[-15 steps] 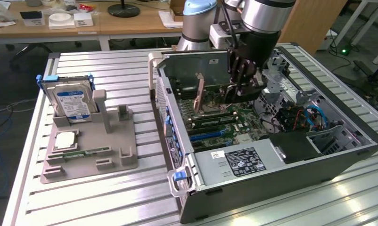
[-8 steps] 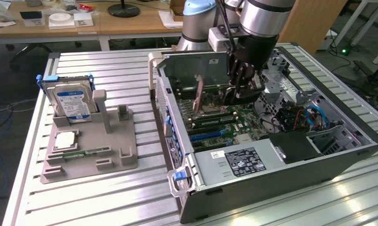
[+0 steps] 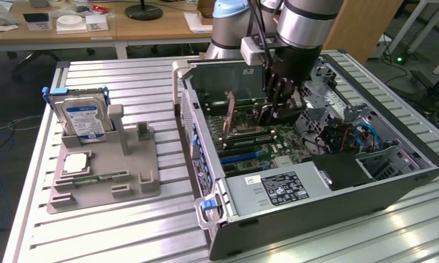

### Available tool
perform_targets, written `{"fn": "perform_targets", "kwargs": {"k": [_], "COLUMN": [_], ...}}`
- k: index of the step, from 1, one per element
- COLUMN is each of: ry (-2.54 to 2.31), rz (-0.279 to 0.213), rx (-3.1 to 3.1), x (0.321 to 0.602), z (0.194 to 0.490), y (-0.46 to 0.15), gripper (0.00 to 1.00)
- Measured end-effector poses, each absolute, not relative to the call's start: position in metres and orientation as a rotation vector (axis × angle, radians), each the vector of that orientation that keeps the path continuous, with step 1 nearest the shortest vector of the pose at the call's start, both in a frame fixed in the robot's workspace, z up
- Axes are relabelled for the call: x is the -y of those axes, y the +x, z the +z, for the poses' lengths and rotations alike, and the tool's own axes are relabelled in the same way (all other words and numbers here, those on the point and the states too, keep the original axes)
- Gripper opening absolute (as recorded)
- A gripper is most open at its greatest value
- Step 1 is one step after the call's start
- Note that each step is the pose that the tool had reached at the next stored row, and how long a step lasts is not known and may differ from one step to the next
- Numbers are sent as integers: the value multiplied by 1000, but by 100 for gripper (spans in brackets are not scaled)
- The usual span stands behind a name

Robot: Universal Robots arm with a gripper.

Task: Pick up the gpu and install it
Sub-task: 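Insert the gpu into the slot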

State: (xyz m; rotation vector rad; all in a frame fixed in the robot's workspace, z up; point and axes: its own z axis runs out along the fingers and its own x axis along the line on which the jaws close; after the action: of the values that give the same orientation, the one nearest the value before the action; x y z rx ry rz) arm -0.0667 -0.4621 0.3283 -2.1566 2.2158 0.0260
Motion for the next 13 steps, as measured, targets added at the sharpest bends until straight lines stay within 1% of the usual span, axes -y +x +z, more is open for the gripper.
{"fn": "perform_targets", "kwargs": {"k": [8, 13], "ry": [-2156, -2156], "rz": [27, 26], "rx": [-2215, -2216], "x": [463, 464], "z": [324, 315], "y": [-71, -71], "gripper": [28, 28]}}
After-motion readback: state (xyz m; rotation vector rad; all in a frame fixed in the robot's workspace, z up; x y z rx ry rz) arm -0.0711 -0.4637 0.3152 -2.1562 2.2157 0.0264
